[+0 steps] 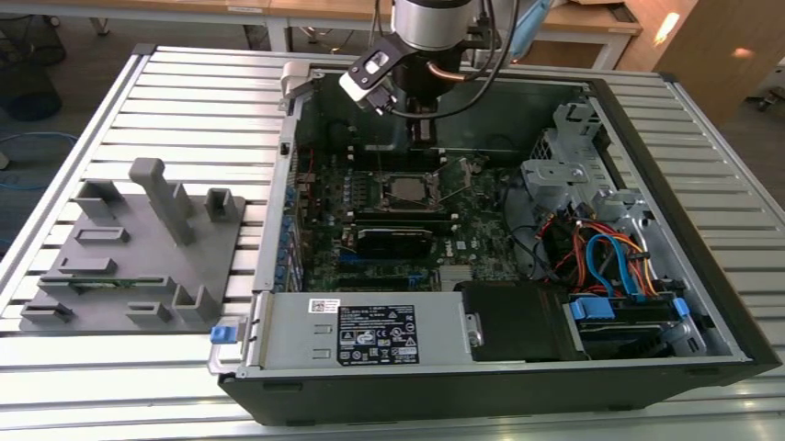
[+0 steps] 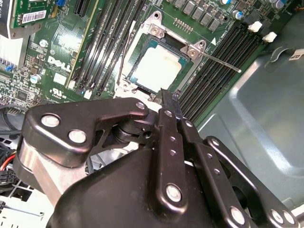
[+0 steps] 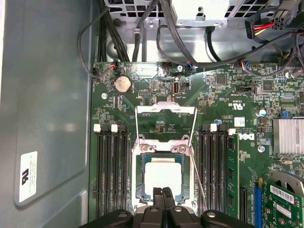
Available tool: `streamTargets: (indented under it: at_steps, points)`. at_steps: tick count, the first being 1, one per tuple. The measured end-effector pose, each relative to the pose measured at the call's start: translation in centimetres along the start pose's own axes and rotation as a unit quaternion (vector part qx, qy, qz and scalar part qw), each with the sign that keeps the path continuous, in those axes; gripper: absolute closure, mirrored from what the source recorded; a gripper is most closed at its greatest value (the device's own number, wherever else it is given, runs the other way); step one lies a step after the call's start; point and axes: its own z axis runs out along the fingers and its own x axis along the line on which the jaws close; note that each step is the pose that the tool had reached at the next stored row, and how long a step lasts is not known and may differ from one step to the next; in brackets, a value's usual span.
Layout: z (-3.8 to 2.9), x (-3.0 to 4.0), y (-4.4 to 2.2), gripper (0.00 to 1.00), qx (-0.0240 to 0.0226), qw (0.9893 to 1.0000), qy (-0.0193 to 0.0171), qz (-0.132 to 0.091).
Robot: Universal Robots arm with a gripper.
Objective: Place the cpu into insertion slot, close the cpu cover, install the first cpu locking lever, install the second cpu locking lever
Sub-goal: 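Close the cpu cover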
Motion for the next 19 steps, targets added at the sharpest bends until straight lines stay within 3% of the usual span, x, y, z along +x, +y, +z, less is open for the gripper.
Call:
streamTargets:
  at_steps: [19]
  points:
    - [0.03,0.01,0.76,0.9,0.0,1.0,0.0,0.0]
